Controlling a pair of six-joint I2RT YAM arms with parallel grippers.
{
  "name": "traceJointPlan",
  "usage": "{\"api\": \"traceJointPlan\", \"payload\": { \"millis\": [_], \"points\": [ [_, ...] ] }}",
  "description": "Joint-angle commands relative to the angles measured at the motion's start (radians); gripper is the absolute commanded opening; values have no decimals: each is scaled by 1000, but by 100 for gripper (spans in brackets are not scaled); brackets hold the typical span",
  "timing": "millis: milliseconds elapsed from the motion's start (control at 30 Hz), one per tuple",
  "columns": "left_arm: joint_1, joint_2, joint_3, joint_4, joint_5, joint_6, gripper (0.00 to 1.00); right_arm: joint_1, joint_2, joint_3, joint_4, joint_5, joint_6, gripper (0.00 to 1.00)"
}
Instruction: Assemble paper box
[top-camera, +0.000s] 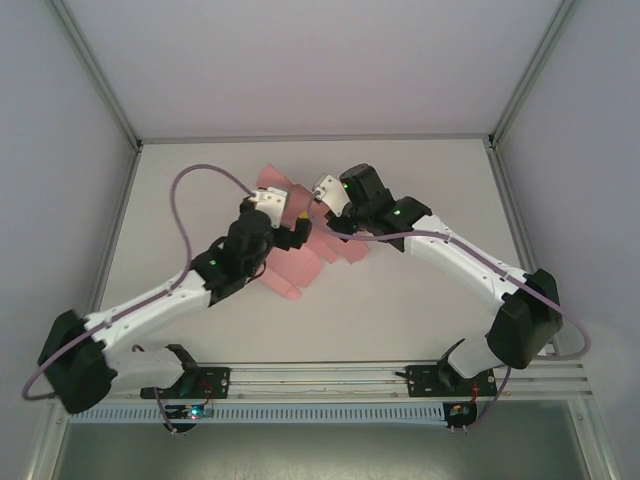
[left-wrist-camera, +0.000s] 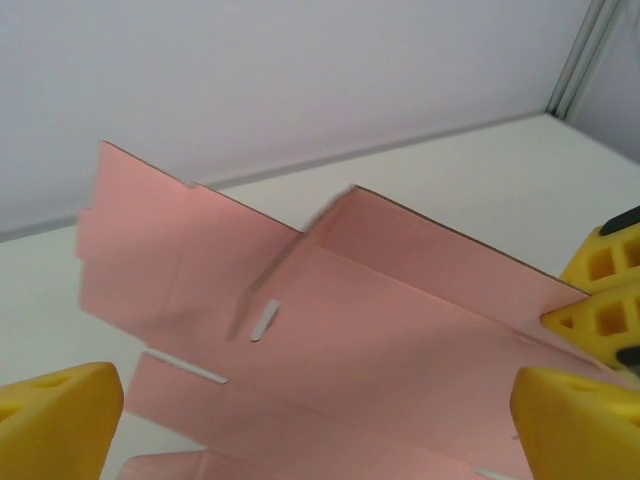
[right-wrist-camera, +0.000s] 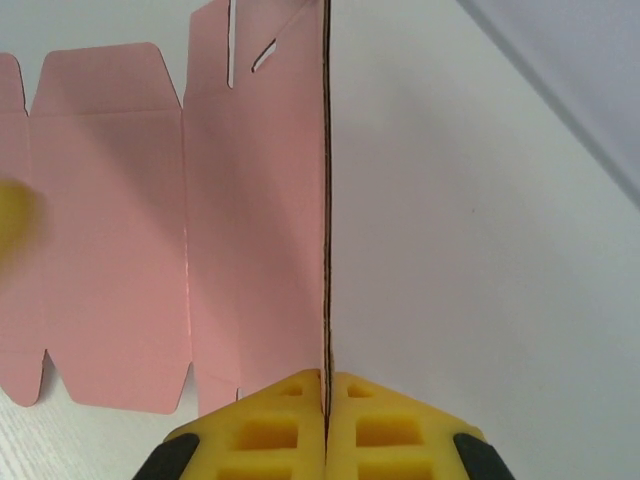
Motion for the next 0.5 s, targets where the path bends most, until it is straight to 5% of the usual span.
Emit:
{"api": "traceJointPlan", "payload": {
  "millis": [0,167,267,467],
  "points": [
    [42,-121,-38,-134,-1,-65,100,13,-23,-33,61,39,-80,0],
    [116,-276,-61,-333,-16,-172,100,52,-54,-129,211,186,-173,0],
    [181,-329,-90,-404,-18,-227,100,55,-62,-140,228,163,-169,0],
    [313,-338,-173,-380,213,-274,100,56,-95,-147,225,67,-195,0]
  ]
}}
